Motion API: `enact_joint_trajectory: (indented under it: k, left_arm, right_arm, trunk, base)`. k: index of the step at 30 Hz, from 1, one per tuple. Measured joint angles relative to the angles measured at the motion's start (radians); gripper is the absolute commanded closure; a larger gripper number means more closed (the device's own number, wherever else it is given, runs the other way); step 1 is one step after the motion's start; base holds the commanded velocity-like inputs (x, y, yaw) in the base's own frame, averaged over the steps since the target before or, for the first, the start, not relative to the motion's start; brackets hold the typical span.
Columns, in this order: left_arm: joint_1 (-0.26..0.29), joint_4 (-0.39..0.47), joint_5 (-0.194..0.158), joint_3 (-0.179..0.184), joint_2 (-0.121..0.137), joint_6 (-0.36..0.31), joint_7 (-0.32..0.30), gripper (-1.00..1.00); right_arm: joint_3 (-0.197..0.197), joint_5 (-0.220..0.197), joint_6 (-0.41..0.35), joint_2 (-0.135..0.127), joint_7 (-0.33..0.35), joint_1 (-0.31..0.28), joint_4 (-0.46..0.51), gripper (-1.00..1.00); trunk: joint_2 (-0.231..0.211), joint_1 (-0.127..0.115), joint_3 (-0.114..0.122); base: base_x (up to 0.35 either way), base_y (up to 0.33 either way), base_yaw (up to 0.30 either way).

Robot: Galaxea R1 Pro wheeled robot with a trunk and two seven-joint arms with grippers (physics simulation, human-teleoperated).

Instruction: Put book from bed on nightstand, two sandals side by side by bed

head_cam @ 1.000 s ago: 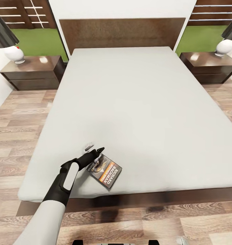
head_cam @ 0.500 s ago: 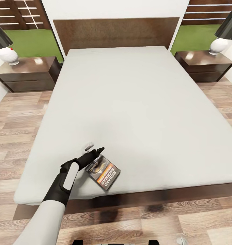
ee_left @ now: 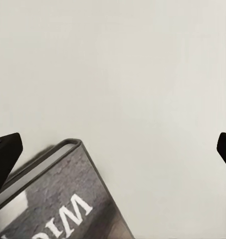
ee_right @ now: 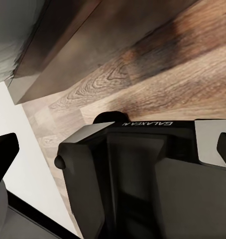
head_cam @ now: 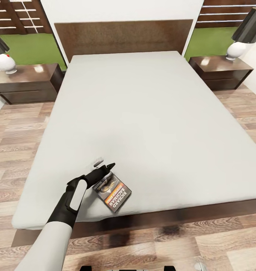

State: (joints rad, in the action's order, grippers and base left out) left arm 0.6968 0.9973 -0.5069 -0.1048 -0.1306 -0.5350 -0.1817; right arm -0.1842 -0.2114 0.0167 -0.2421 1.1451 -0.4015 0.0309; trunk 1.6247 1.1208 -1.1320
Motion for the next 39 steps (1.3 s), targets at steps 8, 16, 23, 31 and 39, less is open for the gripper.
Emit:
enact_joint_trajectory:
  k: [8,16,23,31,39]
  left_arm:
    - [0.000,0.000,-0.001,0.000,0.000,-0.001,0.000,-1.00]
    - [0.000,0.000,-0.003,0.000,0.000,-0.001,0.000,-1.00]
    - [0.000,0.000,-0.003,0.000,0.000,-0.002,0.000,-1.00]
    - [0.000,0.000,-0.003,0.000,0.000,-0.002,0.000,-1.00]
    - [0.000,0.000,-0.002,0.000,0.000,-0.003,0.001,-1.00]
  right_arm:
    - [0.000,0.000,0.000,0.000,0.001,0.000,-0.001,-1.00]
    - [0.000,0.000,0.000,0.000,0.001,0.000,-0.001,-1.00]
    - [0.000,0.000,0.000,0.000,0.001,0.000,-0.001,-1.00]
    - [0.000,0.000,0.000,0.000,0.001,0.000,-0.001,-1.00]
    - [0.000,0.000,0.000,0.000,0.001,0.000,-0.001,-1.00]
  trunk:
    - [0.000,0.000,0.000]
    - [0.000,0.000,0.000]
    - [0.000,0.000,0.000]
    - [0.000,0.000,0.000]
    - [0.000,0.000,0.000]
  base:
    - [0.000,0.000,-0.003]
    - [-0.020,0.000,0.000]
    - [-0.057,0.000,0.000]
    - [-0.002,0.000,0.000]
    - [0.000,0.000,0.000]
